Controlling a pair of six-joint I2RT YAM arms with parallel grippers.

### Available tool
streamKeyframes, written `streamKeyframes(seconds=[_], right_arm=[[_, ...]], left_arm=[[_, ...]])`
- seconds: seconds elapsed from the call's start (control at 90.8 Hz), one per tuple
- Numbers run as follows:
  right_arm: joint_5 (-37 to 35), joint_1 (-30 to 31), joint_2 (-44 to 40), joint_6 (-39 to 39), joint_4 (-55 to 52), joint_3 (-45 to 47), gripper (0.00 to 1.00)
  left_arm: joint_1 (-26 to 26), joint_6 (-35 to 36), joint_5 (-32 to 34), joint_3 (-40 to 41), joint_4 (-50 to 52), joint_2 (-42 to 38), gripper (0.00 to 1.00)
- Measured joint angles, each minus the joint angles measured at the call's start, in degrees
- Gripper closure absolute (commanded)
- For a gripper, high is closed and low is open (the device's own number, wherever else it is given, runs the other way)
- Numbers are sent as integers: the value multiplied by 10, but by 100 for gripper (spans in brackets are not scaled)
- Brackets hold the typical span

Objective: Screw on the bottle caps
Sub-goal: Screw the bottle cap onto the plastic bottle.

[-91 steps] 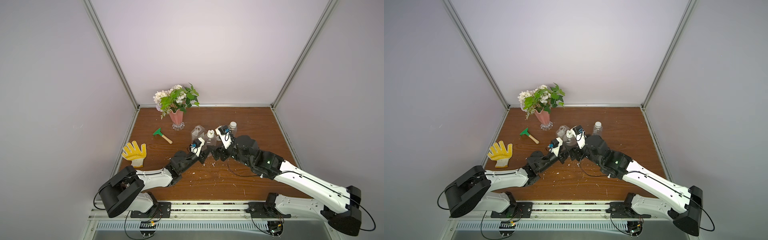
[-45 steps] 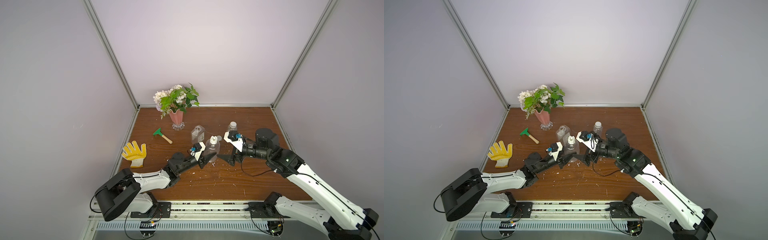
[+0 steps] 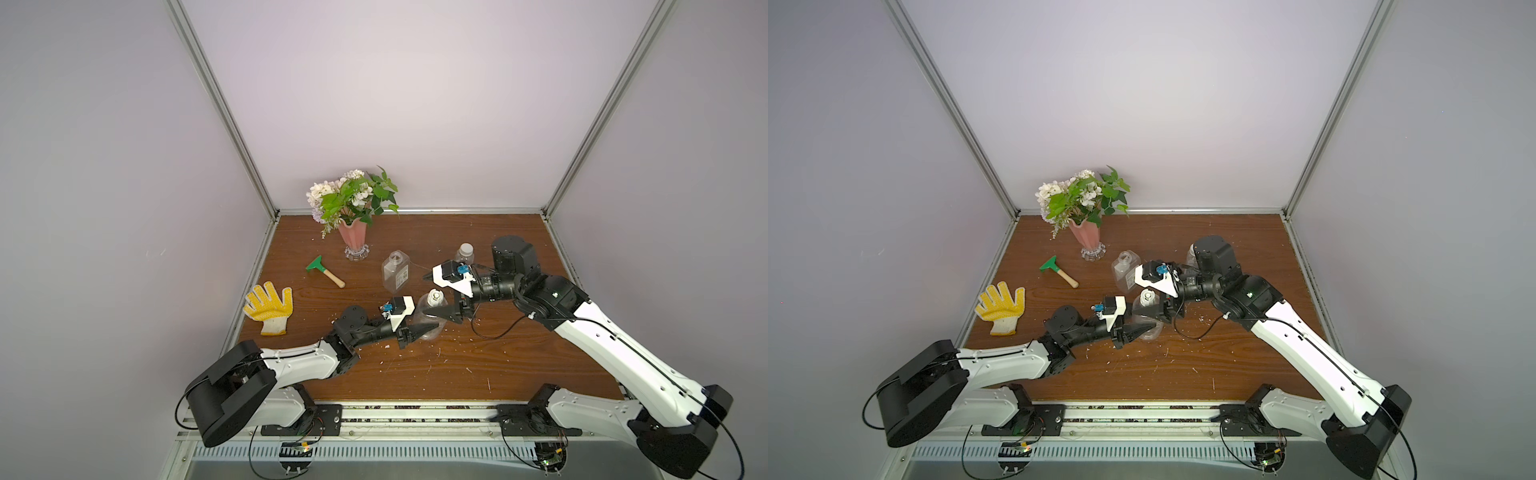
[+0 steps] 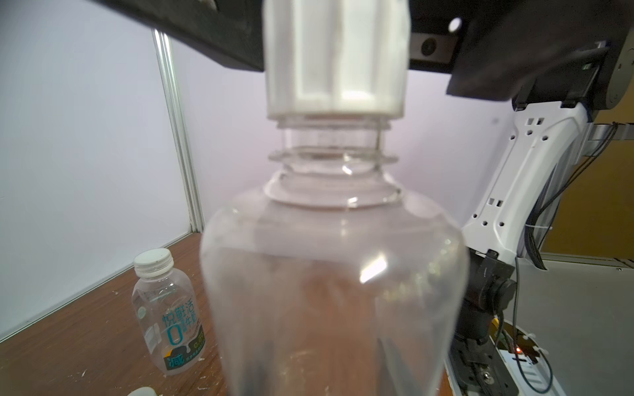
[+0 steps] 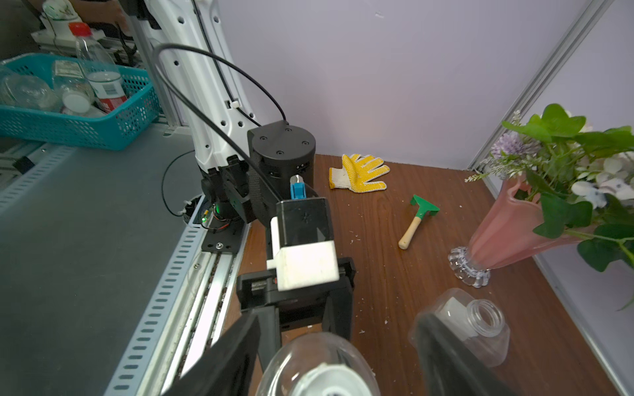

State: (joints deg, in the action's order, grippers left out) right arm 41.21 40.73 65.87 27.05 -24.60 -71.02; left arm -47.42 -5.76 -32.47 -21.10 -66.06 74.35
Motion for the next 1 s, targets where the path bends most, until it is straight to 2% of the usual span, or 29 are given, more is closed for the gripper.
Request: streamKeyframes(seconds=[0.176, 0.418, 0.539, 1.002], right_arm=[[2, 0, 2, -7, 1, 1, 42], [2, 0, 2, -17, 3, 10, 49], [0, 0, 2, -20, 4, 15, 57], [-18, -1, 2, -50, 34, 38, 74]], left_arm=[[0, 0, -4, 0, 0, 0, 60], [0, 0, 5, 0, 0, 0, 60], [0, 0, 9, 0, 0, 0, 60], [0, 2, 36, 0, 17, 0, 61]])
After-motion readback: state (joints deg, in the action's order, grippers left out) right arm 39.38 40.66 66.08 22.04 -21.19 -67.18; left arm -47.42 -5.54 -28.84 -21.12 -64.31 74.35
